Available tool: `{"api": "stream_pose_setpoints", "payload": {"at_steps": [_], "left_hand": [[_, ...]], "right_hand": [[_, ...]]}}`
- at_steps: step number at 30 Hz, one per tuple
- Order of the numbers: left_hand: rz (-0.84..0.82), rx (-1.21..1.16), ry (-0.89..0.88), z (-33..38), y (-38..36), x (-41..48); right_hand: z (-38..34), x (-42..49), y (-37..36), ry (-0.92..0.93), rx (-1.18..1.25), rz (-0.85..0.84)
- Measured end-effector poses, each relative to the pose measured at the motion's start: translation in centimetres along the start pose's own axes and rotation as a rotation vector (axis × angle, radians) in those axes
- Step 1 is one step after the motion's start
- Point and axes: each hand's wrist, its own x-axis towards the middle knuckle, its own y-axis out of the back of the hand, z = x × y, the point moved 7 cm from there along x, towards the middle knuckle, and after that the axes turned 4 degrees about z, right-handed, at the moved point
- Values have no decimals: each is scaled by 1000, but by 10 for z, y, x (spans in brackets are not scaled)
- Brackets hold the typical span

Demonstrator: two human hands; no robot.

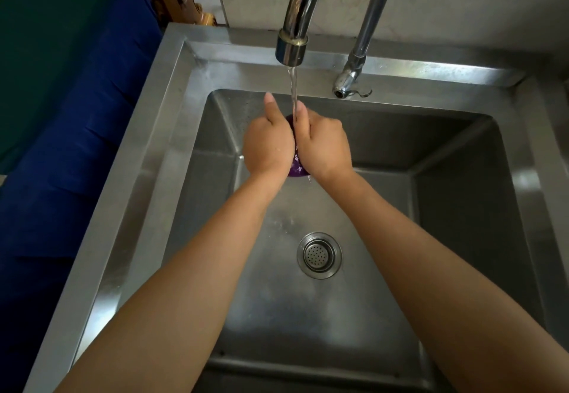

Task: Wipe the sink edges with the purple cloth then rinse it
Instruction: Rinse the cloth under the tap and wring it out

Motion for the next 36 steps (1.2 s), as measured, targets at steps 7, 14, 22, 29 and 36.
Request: {"api": "stream_pose_setpoints", "payload": {"at_steps": [7,14,22,29,36], "left_hand": [[11,50,-164,11,1,2],[38,178,-444,30,4,1],[21,148,-679,43,6,4],[-155,-43,-274,14,9,19],[-442,-643,236,-34,1,13]], "right_hand": [[-2,9,3,7,-122,-12],[9,12,-2,-197,71,-123],[20,9,-8,-452,390,-125],[35,-8,-14,-586,651,-152],[48,-14,-9,-587,838,-224]]}}
